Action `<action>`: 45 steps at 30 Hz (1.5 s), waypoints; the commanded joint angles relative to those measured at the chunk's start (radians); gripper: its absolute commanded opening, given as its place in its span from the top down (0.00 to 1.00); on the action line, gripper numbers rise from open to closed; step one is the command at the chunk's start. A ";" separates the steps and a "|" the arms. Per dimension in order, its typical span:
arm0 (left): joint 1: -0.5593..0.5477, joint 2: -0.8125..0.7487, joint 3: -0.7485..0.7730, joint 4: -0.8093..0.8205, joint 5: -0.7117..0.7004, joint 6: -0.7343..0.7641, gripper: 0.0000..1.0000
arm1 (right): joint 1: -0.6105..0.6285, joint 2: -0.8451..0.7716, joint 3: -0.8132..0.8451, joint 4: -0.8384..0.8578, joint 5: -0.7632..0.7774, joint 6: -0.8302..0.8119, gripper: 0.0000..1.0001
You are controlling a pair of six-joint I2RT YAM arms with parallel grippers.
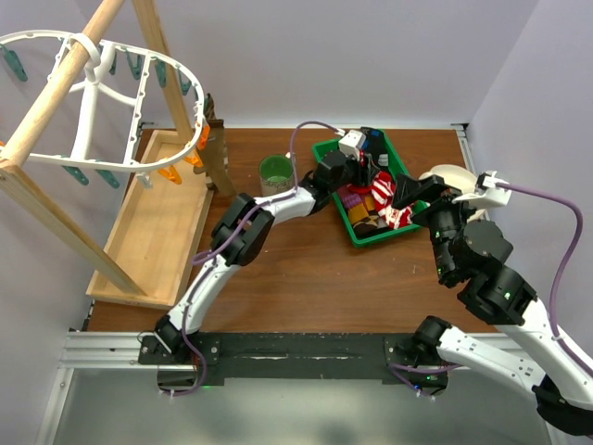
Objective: Remove the socks clipped to the hanger
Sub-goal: Place the sock in the bin.
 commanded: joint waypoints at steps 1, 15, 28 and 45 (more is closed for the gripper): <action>-0.005 -0.151 -0.049 0.053 -0.004 0.021 0.34 | 0.002 0.006 0.042 0.007 -0.011 0.007 0.02; -0.020 -0.469 -0.435 0.174 -0.031 0.028 0.29 | 0.000 0.026 0.042 0.036 -0.031 0.008 0.02; -0.034 -1.180 -1.233 0.110 -0.281 -0.088 0.31 | -0.019 0.314 0.049 0.246 -0.364 -0.032 0.02; -0.028 -1.851 -1.537 -0.678 -0.666 -0.439 0.28 | -0.124 1.054 0.383 0.714 -1.060 -0.144 0.08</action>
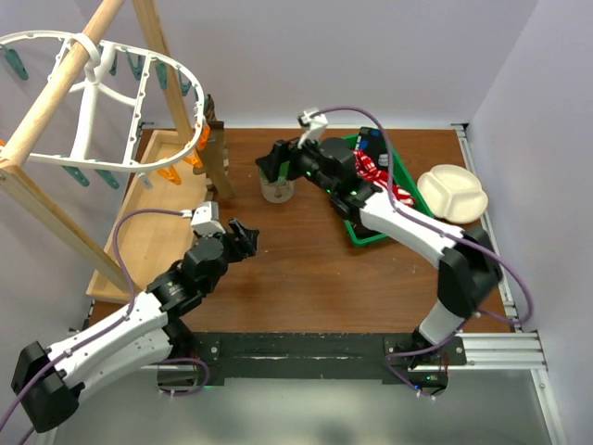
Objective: Remove the socks clipped to the hanger
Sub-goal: Place the sock in the bin, then remove the sock from the hanger.
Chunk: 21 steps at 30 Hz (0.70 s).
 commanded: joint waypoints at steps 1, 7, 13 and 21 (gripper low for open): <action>0.008 -0.080 0.007 -0.293 -0.168 -0.136 0.28 | -0.004 0.167 0.171 0.195 -0.219 -0.047 0.08; 0.017 -0.027 0.130 -0.658 -0.274 -0.305 0.27 | -0.004 0.447 0.395 0.232 -0.349 -0.038 0.12; 0.024 -0.067 0.133 -0.710 -0.267 -0.324 0.27 | -0.003 0.625 0.561 0.263 -0.411 -0.001 0.13; 0.029 -0.079 0.133 -0.724 -0.264 -0.330 0.27 | 0.025 0.754 0.717 0.293 -0.443 0.047 0.16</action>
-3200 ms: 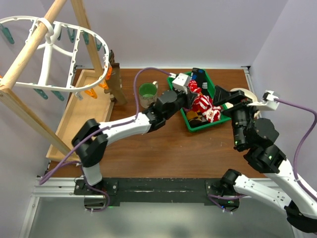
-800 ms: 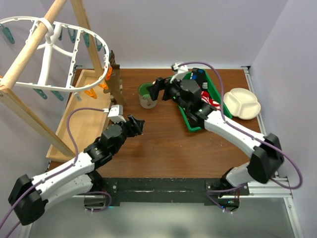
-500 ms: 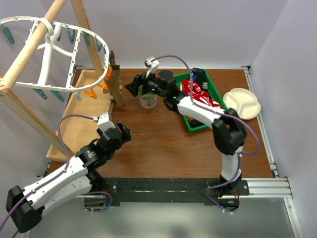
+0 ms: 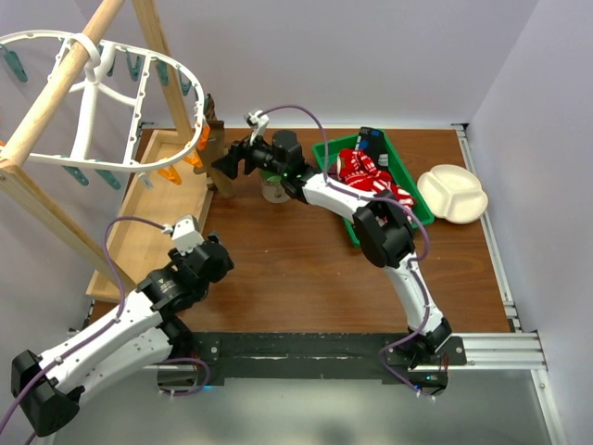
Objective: Remove the socks clipped to the hanger
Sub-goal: Remove the sock from the hanger.
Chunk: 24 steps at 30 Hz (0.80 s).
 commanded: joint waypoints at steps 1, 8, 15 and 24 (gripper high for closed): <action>0.007 -0.016 0.036 -0.017 -0.048 -0.039 0.27 | 0.028 0.021 0.107 0.071 -0.024 0.022 0.17; 0.007 -0.050 0.039 0.009 -0.042 -0.019 0.26 | 0.039 0.104 0.247 0.077 -0.013 0.057 0.37; 0.007 -0.104 0.034 0.063 -0.005 0.050 0.27 | 0.038 -0.066 0.070 0.137 0.049 0.015 0.95; 0.007 -0.173 0.005 0.221 0.070 0.178 0.29 | 0.038 -0.367 -0.250 0.148 0.081 -0.093 1.00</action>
